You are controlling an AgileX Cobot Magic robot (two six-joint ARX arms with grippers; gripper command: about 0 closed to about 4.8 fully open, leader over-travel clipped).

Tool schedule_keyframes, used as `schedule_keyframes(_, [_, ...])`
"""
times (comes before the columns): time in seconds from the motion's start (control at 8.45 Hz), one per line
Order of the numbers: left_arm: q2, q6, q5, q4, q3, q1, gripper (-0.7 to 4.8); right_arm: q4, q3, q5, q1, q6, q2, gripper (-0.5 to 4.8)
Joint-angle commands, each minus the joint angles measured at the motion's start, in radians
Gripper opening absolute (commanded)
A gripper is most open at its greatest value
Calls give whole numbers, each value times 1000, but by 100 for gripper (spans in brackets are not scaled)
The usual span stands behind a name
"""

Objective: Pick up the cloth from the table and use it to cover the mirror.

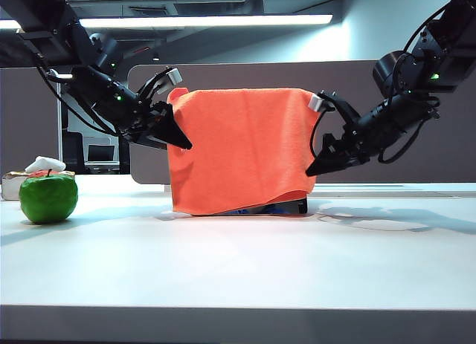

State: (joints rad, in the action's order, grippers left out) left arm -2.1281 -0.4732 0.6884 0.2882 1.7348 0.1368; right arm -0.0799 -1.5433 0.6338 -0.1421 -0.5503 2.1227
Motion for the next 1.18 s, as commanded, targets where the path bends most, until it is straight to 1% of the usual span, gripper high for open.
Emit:
schedule_keyframes(0.12, [7,3,5,-5,7,0,288,-59,-4,16,-2,-50,-6,167])
schedule_keyframes(0.24, [7,2,5,-4,7,0,287,-58,-4,16,-3,-48,-6,122])
schedule_keyframes(0.35, [7,2,4,-4,7,0,287,-58,-4,16,-3,-47,-6,39])
schedule_keyframes(0.47, [7,3,5,-4,7,0,287,-39,-4,-137,-4,-43,-6,27])
schedule_keyframes(0.59, [8,3,4,11,7,0,287,11,-4,-190,-4,5,-9,114])
schedule_keyframes(0.71, [22,2,3,45,7,0,268,3,-4,-195,-4,32,-23,54])
schedule_keyframes(0.95, [67,1,-34,100,7,-13,263,-16,-4,-241,-3,34,-71,39])
schedule_keyframes(1.06, [143,-7,-44,146,7,-53,264,-71,-3,-292,12,38,-164,39])
schedule_keyframes(1.18, [156,-3,-41,152,7,-65,264,-90,-3,-300,17,50,-185,39])
